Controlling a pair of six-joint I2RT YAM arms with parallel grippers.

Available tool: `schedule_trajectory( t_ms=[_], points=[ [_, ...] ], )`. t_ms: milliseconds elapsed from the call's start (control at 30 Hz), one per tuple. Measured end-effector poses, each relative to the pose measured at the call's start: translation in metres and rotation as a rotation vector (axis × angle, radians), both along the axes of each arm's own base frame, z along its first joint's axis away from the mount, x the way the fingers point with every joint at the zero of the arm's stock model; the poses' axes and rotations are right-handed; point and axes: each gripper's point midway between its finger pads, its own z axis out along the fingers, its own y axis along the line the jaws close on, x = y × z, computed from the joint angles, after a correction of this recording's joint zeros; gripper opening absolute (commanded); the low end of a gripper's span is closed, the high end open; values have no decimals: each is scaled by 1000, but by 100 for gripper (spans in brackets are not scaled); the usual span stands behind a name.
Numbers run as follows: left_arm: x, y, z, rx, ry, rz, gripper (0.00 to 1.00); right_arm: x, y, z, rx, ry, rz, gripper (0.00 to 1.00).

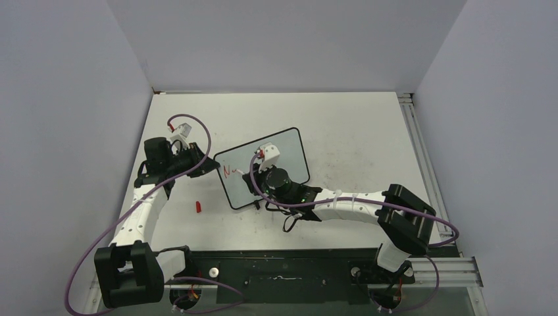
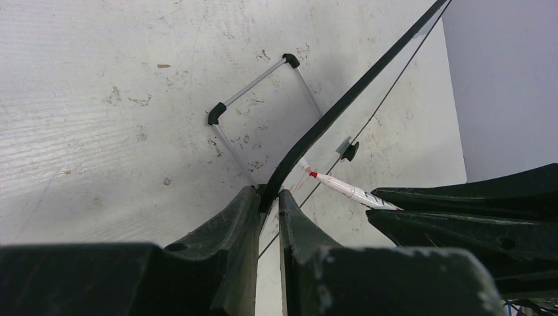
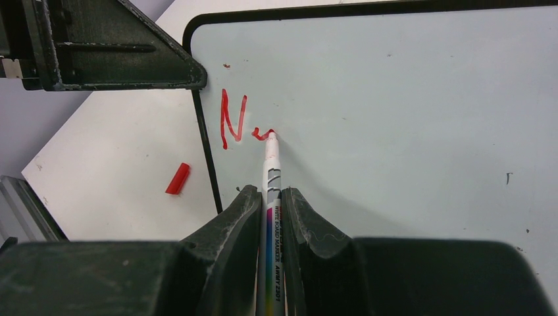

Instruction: Write a sentence on the whiteboard

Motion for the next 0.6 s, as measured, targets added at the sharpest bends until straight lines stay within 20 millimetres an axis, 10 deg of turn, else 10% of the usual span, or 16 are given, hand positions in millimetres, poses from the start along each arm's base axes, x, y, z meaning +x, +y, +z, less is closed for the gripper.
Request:
schedule_trajectory(
  t_ms=[600],
  points=[
    [0, -1, 0, -3, 0, -4, 10, 2, 2, 7, 8, -14, 4, 5]
  ],
)
